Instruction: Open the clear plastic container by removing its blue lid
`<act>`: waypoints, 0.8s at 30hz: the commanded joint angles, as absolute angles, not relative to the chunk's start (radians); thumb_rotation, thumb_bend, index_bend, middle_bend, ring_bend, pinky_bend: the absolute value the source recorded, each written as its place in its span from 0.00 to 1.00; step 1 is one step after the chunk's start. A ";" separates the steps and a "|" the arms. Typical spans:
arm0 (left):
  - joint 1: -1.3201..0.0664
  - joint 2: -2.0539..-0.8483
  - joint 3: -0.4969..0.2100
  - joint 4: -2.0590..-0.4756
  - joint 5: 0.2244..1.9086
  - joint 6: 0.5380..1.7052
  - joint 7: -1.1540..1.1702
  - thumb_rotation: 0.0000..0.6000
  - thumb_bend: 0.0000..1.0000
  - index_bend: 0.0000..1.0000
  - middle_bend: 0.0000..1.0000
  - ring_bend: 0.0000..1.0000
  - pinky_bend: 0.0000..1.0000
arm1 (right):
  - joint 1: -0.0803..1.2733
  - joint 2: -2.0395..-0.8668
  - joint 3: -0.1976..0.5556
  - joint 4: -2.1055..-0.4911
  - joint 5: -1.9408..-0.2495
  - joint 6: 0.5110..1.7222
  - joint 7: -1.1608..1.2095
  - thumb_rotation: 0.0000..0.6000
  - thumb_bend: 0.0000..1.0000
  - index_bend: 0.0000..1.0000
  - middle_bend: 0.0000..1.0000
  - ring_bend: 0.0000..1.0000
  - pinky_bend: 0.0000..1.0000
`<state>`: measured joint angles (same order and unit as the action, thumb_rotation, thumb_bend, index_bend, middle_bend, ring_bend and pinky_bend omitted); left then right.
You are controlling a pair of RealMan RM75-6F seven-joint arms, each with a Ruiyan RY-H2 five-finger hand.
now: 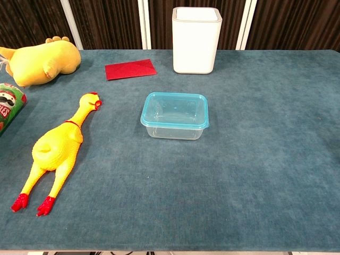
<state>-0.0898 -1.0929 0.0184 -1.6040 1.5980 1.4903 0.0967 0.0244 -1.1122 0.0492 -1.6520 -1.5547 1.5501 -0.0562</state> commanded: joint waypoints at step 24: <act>-0.290 -1.059 -0.136 -1.949 1.448 1.267 0.273 1.00 0.00 0.00 0.00 0.00 0.00 | 0.027 -1.107 0.051 -1.671 -1.522 1.522 -0.045 1.00 0.24 0.00 0.00 0.00 0.00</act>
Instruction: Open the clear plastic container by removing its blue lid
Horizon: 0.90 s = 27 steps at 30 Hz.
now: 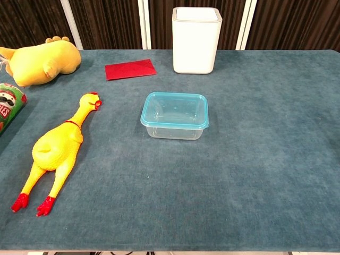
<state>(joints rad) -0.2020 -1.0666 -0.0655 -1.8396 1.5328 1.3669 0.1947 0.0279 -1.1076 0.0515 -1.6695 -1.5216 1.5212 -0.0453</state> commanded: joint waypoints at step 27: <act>-0.910 -1.498 -0.312 -1.912 0.461 1.112 0.910 1.00 0.00 0.00 0.00 0.00 0.00 | 0.032 -1.099 0.056 -1.693 -1.481 1.490 -0.020 1.00 0.24 0.00 0.00 0.00 0.00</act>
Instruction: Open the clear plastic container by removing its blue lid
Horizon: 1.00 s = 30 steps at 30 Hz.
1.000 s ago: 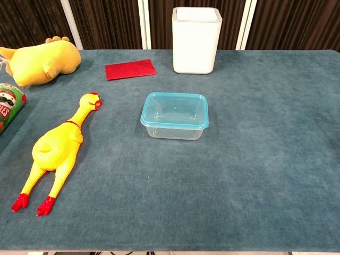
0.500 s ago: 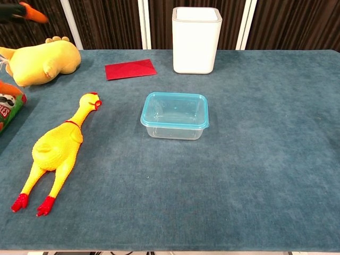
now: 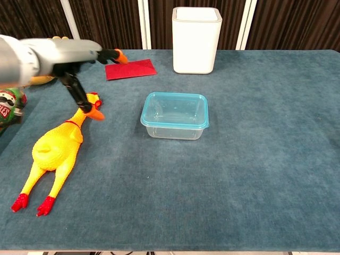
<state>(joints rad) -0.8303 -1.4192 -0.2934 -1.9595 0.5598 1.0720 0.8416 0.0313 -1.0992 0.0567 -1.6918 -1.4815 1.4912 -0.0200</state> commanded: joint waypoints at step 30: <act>-1.203 -1.811 -0.421 -1.516 0.140 1.139 1.029 1.00 0.00 0.00 0.00 0.00 0.00 | 0.038 -1.092 0.067 -1.713 -1.433 1.458 -0.008 1.00 0.24 0.00 0.00 0.00 0.00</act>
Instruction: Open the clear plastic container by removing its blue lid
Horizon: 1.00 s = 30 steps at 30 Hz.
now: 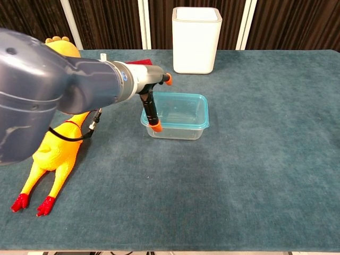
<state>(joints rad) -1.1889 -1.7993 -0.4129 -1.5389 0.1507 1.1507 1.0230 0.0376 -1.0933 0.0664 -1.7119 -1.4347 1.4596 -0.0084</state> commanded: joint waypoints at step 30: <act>-1.254 -1.897 -0.365 -1.357 0.345 1.035 0.929 1.00 0.15 0.14 0.23 0.18 0.31 | 0.037 -1.082 0.065 -1.734 -1.432 1.456 -0.003 1.00 0.24 0.00 0.00 0.00 0.00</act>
<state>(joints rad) -1.2596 -1.9027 -0.3855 -1.3507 0.3067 1.0519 0.9471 0.0371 -1.0823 0.0658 -1.7332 -1.4315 1.4554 -0.0027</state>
